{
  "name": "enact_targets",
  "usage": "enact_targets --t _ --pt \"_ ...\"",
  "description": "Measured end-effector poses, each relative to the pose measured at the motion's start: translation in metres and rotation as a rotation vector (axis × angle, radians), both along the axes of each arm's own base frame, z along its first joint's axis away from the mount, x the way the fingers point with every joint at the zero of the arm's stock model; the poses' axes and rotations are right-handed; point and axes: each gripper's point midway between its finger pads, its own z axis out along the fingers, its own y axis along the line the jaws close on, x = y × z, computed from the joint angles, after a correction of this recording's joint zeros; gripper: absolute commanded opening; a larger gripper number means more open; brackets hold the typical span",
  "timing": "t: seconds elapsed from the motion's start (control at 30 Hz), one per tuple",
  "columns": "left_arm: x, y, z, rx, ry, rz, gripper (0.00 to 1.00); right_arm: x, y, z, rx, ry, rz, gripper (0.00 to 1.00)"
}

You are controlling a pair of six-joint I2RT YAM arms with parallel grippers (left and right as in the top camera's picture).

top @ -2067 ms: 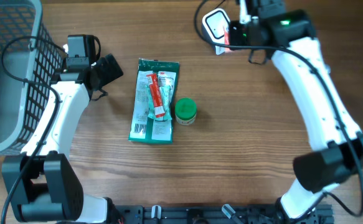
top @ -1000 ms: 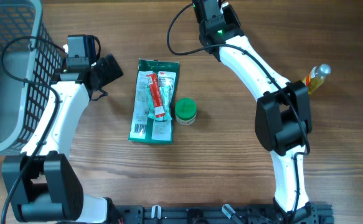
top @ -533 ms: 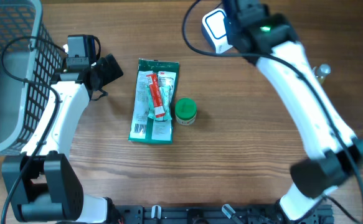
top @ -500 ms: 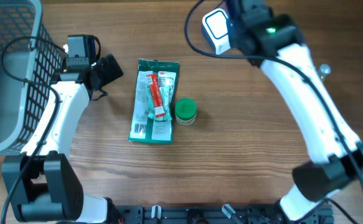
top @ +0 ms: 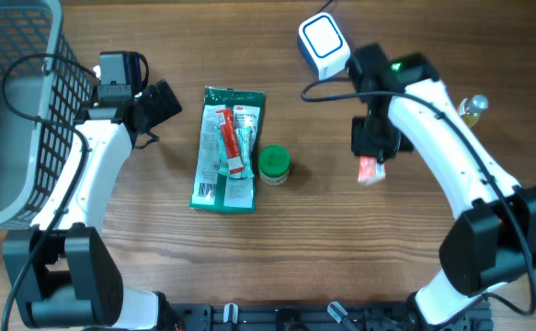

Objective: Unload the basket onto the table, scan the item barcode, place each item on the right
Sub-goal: 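Carry the Kleenex pack down toward the table right of the jar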

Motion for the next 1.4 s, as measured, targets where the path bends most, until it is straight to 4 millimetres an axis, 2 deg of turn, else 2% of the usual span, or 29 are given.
enact_targets --t 0.17,0.3,0.43,0.7,0.83,0.87,0.93,1.0,1.07,1.17,1.27,1.4 --pt "0.000 0.000 0.000 0.000 0.000 0.000 1.00 -0.031 -0.007 -0.056 -0.018 0.070 -0.089 0.04" --pt "0.000 0.000 0.000 0.000 0.000 0.000 1.00 -0.051 -0.012 -0.079 -0.030 0.109 -0.111 0.04" --pt "0.000 0.000 0.000 0.000 0.000 0.000 1.00 -0.051 -0.012 -0.081 -0.029 0.106 -0.112 0.04" --pt "0.000 0.000 0.000 0.000 0.000 0.000 1.00 -0.039 -0.009 -0.084 -0.016 0.056 -0.110 0.04" --pt "0.000 0.000 0.000 0.000 0.000 0.000 1.00 -0.033 -0.014 -0.084 -0.046 0.027 -0.103 0.04" --pt "0.000 0.000 0.000 0.000 0.000 0.000 1.00 -0.031 -0.015 -0.084 -0.053 0.019 -0.101 0.10" --pt "0.000 0.000 0.000 0.000 0.000 0.000 1.00 -0.025 -0.018 -0.084 -0.067 -0.009 -0.097 0.49" --pt "0.000 0.000 0.000 0.000 0.000 0.000 1.00 -0.021 -0.018 -0.084 -0.072 -0.029 -0.093 0.59" --pt "0.000 0.000 0.000 0.000 0.000 0.000 1.00 -0.018 -0.018 -0.085 -0.071 -0.042 -0.089 0.62" --pt "0.000 0.000 0.000 0.000 0.000 0.000 1.00 -0.016 -0.018 -0.085 -0.072 -0.047 -0.088 0.56" --pt "0.000 0.000 0.000 0.000 0.000 0.000 1.00 -0.015 -0.017 -0.083 -0.069 -0.050 -0.088 0.59" --pt "0.000 0.000 0.000 0.000 0.000 0.000 1.00 -0.001 0.002 -0.058 0.054 -0.130 -0.042 0.60"
